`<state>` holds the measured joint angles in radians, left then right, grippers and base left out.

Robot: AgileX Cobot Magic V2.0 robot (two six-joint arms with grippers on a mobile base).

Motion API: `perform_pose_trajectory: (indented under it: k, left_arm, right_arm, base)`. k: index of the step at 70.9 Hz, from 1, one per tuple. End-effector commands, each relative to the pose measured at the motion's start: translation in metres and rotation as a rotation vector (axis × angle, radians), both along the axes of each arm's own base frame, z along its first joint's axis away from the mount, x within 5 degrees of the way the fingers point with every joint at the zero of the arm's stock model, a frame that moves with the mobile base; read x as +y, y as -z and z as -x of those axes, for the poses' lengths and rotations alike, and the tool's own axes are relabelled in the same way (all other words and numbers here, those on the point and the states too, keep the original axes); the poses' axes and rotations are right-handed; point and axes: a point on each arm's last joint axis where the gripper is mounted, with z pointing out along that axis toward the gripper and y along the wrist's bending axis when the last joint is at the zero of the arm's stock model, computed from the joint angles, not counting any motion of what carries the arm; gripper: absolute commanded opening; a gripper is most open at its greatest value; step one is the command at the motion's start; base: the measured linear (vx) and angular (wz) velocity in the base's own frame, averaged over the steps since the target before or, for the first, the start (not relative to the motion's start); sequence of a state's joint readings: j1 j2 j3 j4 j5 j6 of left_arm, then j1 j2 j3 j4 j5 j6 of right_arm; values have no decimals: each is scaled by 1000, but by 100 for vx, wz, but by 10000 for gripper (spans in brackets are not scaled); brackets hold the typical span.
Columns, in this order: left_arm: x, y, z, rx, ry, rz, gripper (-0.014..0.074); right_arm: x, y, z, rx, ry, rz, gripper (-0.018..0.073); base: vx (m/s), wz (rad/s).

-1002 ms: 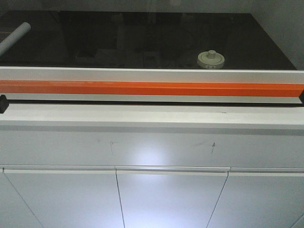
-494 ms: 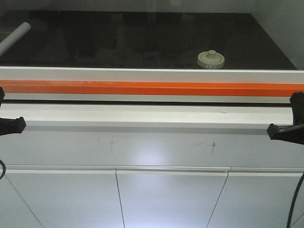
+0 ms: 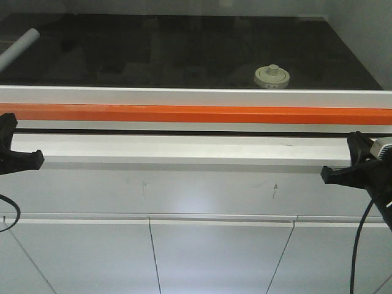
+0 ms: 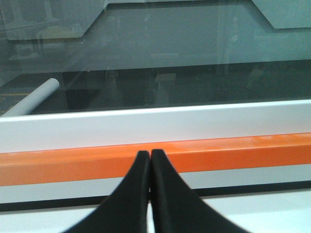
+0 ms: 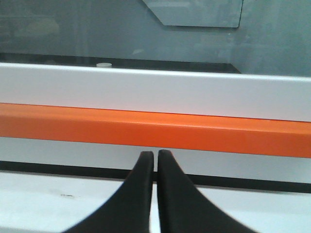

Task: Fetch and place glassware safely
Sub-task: 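Move both grippers under the orange sash rail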

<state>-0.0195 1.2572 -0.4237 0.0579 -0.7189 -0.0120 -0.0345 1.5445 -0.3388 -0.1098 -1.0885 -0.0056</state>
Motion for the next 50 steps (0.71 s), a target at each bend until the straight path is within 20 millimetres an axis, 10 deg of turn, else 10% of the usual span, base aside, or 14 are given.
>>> perform_pose_trajectory:
  k: [1,50]
  left_arm:
    - [-2,-19,-2,-128,9,17,-7]
    - [-2,-20,-2,-141,9,15,-7]
  right_arm:
    - [-1,-15,-11,-128,-3,23,-1]
    - [-3,10,-59,-85,-4,23,-1]
  base:
    - [0,0]
    - [0,0]
